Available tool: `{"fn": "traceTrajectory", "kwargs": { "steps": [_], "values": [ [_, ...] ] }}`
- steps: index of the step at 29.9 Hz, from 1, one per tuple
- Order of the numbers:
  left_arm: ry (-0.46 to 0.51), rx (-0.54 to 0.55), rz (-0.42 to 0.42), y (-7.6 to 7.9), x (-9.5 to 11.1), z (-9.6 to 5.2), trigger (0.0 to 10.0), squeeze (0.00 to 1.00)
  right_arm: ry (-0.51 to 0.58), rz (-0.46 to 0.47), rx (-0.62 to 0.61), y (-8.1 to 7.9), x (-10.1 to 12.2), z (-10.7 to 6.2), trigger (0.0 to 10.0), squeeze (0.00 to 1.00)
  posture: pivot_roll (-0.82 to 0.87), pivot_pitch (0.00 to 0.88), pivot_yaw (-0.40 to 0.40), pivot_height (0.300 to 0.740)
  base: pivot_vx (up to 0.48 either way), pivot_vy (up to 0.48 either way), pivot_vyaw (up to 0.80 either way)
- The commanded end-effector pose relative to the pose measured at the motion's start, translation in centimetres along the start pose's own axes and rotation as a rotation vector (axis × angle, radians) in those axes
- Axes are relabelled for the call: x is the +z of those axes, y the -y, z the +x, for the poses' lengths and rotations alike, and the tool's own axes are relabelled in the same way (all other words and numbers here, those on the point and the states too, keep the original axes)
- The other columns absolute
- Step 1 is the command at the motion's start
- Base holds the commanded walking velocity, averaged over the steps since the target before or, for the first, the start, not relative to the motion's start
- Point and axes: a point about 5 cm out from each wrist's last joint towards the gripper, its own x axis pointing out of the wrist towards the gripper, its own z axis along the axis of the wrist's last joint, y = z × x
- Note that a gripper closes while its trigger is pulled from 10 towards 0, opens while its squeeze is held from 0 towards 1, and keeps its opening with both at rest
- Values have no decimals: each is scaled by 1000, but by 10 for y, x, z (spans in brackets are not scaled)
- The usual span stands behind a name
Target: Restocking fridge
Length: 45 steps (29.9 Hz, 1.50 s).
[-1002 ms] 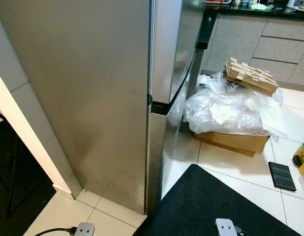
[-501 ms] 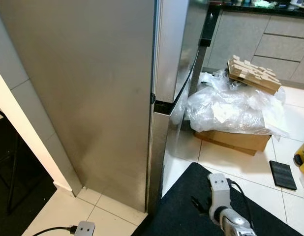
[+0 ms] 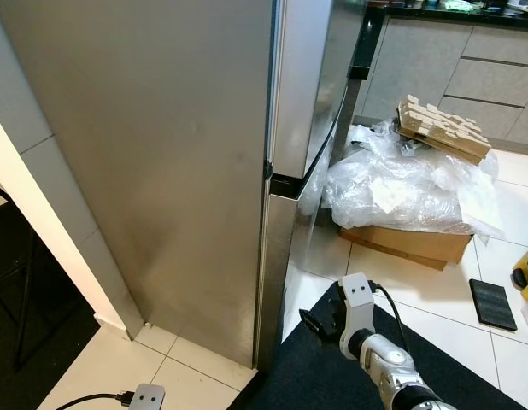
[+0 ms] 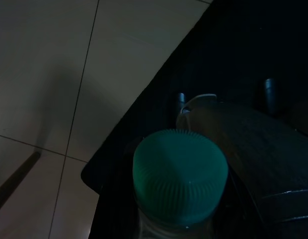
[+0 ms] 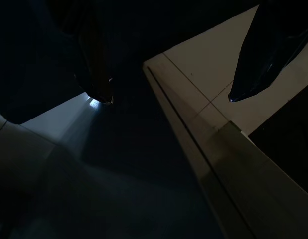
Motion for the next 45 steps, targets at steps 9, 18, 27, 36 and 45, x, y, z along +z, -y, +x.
{"fn": "traceTrajectory", "kwargs": {
  "steps": [9,18,27,36,45],
  "values": [
    [-44,-9,1,3,-11,-1,10000,0,203,5,109,-12,45,15,10000,0,100,0,-9,740,0,0,0],
    [-48,-8,5,2,-12,-1,10000,0,356,-35,213,-36,83,27,10000,0,98,0,-7,740,0,0,0],
    [-49,-9,5,2,-12,-1,10000,0,417,-53,287,-63,96,33,10000,0,99,0,-5,740,0,0,0],
    [-51,-8,11,2,-12,-2,10000,0,408,-106,183,-65,102,38,10000,0,102,0,-7,740,0,0,0],
    [-55,-9,16,2,-13,-2,10000,0,327,-119,166,-65,87,38,10000,0,100,0,-9,740,0,0,0]
  ]
}}
